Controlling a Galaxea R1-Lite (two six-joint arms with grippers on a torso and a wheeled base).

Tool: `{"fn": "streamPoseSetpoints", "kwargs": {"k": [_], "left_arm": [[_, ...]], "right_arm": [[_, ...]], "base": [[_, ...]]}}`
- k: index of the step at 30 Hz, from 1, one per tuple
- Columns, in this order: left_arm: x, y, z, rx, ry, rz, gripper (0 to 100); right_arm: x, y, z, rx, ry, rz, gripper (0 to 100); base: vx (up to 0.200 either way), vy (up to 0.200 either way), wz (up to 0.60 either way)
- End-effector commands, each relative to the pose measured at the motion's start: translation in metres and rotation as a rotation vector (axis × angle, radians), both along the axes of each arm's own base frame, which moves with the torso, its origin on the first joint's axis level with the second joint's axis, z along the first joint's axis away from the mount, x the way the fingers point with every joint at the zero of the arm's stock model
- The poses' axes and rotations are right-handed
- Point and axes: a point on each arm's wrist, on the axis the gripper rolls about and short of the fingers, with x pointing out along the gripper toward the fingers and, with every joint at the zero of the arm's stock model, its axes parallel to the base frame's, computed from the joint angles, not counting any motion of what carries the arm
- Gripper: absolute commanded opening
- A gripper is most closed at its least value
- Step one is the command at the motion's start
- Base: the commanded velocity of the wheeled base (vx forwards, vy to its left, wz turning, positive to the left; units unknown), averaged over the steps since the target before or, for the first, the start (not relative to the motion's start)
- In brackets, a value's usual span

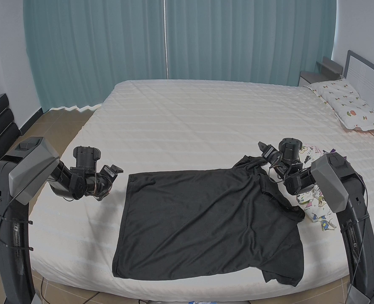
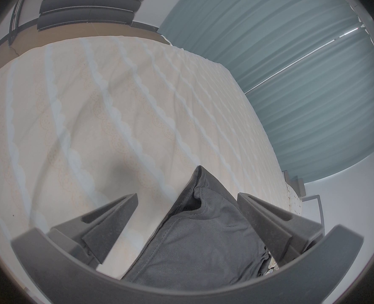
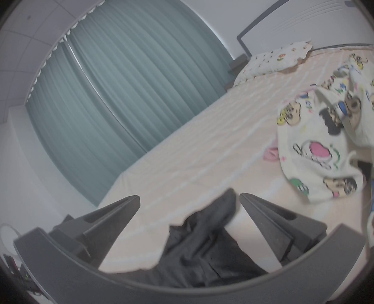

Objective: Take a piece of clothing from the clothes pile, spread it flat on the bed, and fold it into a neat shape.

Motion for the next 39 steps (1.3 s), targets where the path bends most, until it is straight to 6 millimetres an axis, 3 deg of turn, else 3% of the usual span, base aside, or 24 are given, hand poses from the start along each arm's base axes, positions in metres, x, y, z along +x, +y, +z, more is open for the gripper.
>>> {"fn": "streamPoseSetpoints", "kwargs": {"k": [1, 10, 19, 20, 28, 39], "left_arm": [[0.000, 0.000, 0.000, 0.000, 0.000, 0.000, 100], [0.000, 0.000, 0.000, 0.000, 0.000, 0.000, 100], [0.000, 0.000, 0.000, 0.000, 0.000, 0.000, 100], [0.000, 0.000, 0.000, 0.000, 0.000, 0.000, 100], [0.000, 0.000, 0.000, 0.000, 0.000, 0.000, 100], [0.000, 0.000, 0.000, 0.000, 0.000, 0.000, 100]], "right_arm": [[-0.018, -0.020, -0.017, -0.044, 0.102, 0.033, 100], [-0.029, -0.031, -0.033, -0.060, 0.166, 0.034, 100], [-0.048, -0.030, -0.033, -0.070, 0.197, 0.107, 100], [-0.049, -0.030, -0.037, -0.079, 0.205, 0.110, 0], [-0.047, -0.031, -0.040, -0.078, 0.204, 0.108, 0], [-0.042, -0.057, -0.029, -0.066, 0.172, 0.046, 0]], "base": [[0.000, 0.000, 0.00], [0.000, 0.000, 0.00], [0.000, 0.000, 0.00], [0.000, 0.000, 0.00], [0.000, 0.000, 0.00], [0.000, 0.000, 0.00]]}}
